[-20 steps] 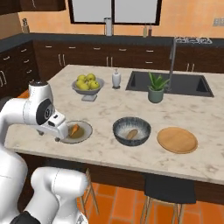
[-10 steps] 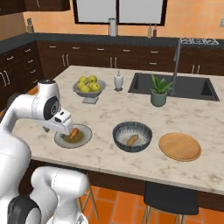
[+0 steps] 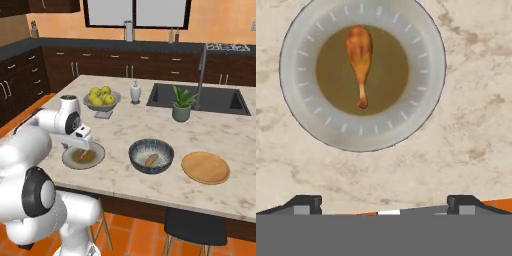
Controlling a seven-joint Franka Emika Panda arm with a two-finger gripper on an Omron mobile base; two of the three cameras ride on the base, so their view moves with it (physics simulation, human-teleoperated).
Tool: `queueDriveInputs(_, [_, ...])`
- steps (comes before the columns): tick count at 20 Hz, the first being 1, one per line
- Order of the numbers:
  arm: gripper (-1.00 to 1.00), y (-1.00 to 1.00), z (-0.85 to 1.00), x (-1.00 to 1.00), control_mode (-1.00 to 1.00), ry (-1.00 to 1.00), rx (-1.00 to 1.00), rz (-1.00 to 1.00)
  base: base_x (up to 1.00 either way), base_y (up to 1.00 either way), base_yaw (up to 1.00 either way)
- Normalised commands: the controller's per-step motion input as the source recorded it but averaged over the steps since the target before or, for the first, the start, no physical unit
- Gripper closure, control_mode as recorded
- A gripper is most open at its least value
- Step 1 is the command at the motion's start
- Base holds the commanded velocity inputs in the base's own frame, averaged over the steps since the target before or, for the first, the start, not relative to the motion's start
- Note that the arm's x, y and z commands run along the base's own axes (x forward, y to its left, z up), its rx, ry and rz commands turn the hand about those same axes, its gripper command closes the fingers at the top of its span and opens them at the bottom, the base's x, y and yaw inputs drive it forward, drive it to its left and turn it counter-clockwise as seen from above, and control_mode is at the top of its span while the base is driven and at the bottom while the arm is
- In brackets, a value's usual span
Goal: Pick the chicken drumstick and sweet potato from their plates and place them in the bowl. Then put the bowl in the fridge.
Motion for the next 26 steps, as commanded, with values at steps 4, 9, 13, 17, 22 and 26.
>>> queueDriveInputs(4, [-1.0,0.04,-0.37,0.81,-1.0,0.04,-0.05,0.0,0.0,0.0,0.0])
queueDriveInputs(9, [-1.0,0.06,-0.5,0.67,-1.0,0.0,-0.03,0.0,0.0,0.0,0.0])
queueDriveInputs(13, [-1.0,0.16,-0.5,0.51,-1.0,0.02,-0.04,0.0,0.0,0.0,0.0])
queueDriveInputs(17, [-1.0,0.03,-0.45,0.29,-1.0,0.05,-0.01,0.0,0.0,0.0,0.0])
queueDriveInputs(22, [-1.0,0.0,-0.45,0.15,-1.0,0.05,0.0,0.0,0.0,0.0,0.0])
queueDriveInputs(26, [1.0,0.09,-0.38,0.0,-1.0,0.03,-0.02,-0.03,0.0,0.0,0.0])
